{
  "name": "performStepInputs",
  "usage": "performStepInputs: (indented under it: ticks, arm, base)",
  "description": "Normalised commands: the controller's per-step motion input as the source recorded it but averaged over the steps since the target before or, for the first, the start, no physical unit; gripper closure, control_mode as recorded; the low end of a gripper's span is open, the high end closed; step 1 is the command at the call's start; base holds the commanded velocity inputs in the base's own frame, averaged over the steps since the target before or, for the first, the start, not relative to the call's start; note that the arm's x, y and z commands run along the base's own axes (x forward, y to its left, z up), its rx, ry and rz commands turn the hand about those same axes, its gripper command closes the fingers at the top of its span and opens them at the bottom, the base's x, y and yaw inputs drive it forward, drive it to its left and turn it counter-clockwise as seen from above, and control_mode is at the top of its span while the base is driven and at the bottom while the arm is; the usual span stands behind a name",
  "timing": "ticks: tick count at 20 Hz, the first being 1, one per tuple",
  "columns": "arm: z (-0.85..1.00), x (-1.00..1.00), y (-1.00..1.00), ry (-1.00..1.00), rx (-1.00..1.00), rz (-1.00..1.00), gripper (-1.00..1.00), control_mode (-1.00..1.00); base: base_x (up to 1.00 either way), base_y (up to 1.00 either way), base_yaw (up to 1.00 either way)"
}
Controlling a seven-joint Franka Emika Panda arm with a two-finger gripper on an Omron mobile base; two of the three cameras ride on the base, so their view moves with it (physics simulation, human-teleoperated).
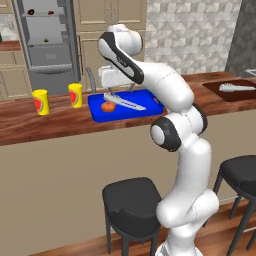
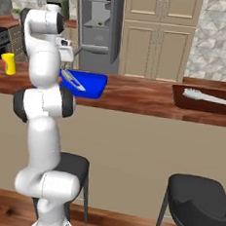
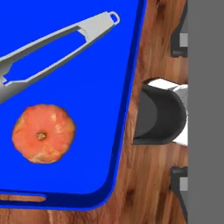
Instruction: Gather the squash and lemon wedge from the fridge and place them on a tray on the dining counter. Then gather the steak and chicken drumstick from the fridge and place them on the other tray.
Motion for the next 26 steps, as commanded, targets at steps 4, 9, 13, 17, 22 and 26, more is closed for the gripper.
performStepInputs:
  ticks: [4, 9, 13, 17, 22, 26]
  arm:
    - [0.0, -1.0, -0.45, -0.2, 0.1, -0.02, -1.0, -1.0]
    - [0.0, -1.0, -0.45, -0.26, 0.16, -0.01, -1.0, -1.0]
    - [-0.01, -1.0, -0.39, -0.33, 0.16, -0.02, -1.0, -1.0]
    - [-0.02, -1.0, -0.26, -0.38, 0.09, -0.01, -1.0, -1.0]
    - [0.34, -0.9, -0.19, -0.3, 0.02, 0.0, -1.0, -1.0]
    - [0.22, -0.98, -0.18, -0.28, 0.0, 0.0, -1.0, -1.0]
  base:
    - [0.0, 0.0, 0.0]
    - [0.0, 0.0, 0.0]
    - [0.0, 0.0, 0.0]
    - [0.0, 0.0, 0.0]
    - [0.0, 0.0, 0.0]
    - [0.0, 0.0, 0.0]
